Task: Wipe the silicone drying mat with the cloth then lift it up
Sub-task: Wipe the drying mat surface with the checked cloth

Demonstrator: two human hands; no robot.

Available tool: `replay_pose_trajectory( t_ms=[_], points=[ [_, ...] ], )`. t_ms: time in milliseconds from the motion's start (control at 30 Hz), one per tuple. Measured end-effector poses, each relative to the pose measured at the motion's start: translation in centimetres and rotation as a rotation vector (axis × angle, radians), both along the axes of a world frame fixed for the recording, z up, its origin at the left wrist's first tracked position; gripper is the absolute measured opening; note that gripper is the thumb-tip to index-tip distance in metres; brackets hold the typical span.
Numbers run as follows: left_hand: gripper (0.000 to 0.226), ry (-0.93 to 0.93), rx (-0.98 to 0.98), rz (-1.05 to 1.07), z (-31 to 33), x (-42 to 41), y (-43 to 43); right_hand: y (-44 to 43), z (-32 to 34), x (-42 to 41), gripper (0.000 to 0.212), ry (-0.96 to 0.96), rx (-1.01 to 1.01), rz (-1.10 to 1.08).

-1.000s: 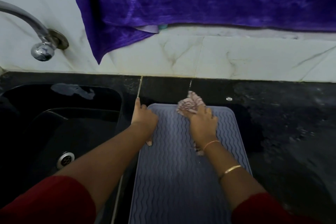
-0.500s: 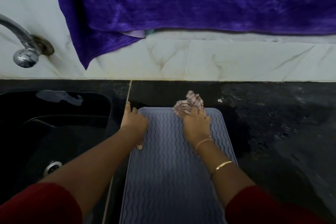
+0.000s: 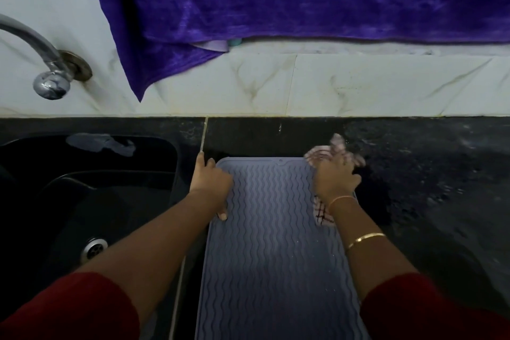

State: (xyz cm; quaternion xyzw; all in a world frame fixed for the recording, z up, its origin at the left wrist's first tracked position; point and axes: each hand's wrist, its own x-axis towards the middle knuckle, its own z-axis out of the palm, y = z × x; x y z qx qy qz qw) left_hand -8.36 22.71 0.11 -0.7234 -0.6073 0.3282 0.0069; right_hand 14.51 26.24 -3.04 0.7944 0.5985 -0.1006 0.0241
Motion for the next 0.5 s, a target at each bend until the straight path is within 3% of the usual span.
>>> replay_pose_trajectory(
  t_ms=[67, 100, 167, 233, 400, 500],
  points=[
    [0.069, 0.005, -0.006, 0.001, 0.0, 0.1, 0.1, -0.2, 0.5, -0.6, 0.039, -0.037, 0.004, -0.112],
    [0.070, 0.013, -0.006, -0.005, 0.0, 0.2, 0.2, -0.6, 0.5, -1.8, 0.042, -0.060, 0.080, -0.054],
    [0.074, 0.032, 0.002, -0.016, -0.1, 0.5, 0.4, -1.7, -0.3, -4.4, 0.050, -0.070, 0.203, 0.244],
    [0.072, 0.024, 0.014, -0.013, -0.2, 0.5, 0.5, -2.5, -1.3, -5.3, 0.052, -0.047, 0.172, 0.421],
    [0.063, -0.029, 0.050, -0.005, -0.3, 0.0, 0.1, -1.3, 0.1, 0.2, 0.044, -0.103, 0.077, -0.122],
    [0.061, -0.050, 0.036, -0.001, -0.4, -0.2, 0.0, -0.8, 0.3, 0.4, 0.037, -0.096, 0.054, -0.137]
  ],
)
